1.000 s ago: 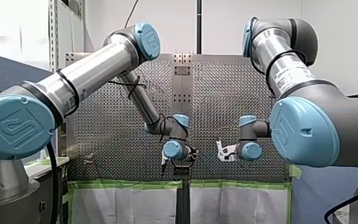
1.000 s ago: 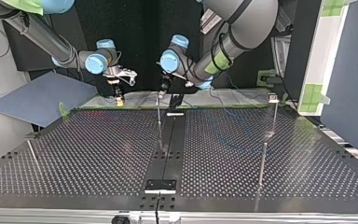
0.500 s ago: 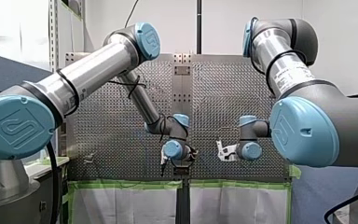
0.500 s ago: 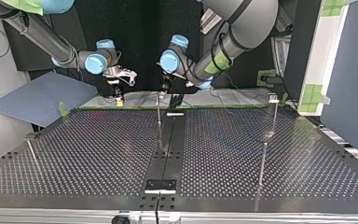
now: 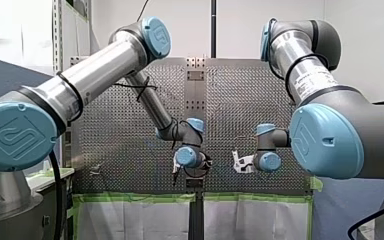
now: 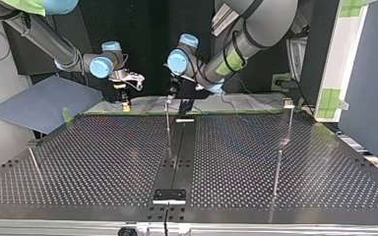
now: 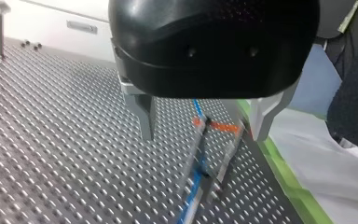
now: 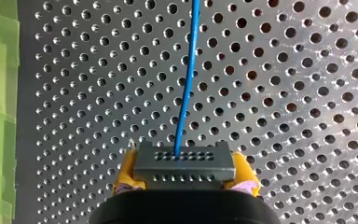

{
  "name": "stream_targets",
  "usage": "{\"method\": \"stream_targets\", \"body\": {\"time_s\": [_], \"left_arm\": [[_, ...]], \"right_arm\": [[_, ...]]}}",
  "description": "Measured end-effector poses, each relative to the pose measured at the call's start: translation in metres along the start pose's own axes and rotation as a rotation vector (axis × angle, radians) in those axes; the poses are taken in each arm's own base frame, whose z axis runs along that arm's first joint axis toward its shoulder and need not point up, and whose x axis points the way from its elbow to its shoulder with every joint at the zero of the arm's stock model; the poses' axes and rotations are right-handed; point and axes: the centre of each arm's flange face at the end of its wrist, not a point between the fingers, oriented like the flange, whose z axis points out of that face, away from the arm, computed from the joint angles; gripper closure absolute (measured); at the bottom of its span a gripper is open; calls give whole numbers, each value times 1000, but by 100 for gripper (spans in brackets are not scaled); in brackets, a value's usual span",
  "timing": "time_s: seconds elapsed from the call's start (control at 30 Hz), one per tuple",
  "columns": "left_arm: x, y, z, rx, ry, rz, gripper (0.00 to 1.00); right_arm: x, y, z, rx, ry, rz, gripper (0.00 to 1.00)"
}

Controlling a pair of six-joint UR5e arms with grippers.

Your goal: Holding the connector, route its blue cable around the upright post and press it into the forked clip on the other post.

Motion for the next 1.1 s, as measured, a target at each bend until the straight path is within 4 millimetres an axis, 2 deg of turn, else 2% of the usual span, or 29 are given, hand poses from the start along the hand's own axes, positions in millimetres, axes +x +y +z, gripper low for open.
{"method": "stream_targets", "body": {"time_s": [0.43,0.7,1.1], "left_arm": [[-24,-16,-65,-29,20,20,0],[-36,-16,-106,-53,40,-13,0],[-48,-8,-155,-46,81,-51,0]], "right_arm": [[0,0,0,0,0,5,100],[0,0,0,1,-3,11,100],[-1,0,-1,2,-9,17,100]]}}
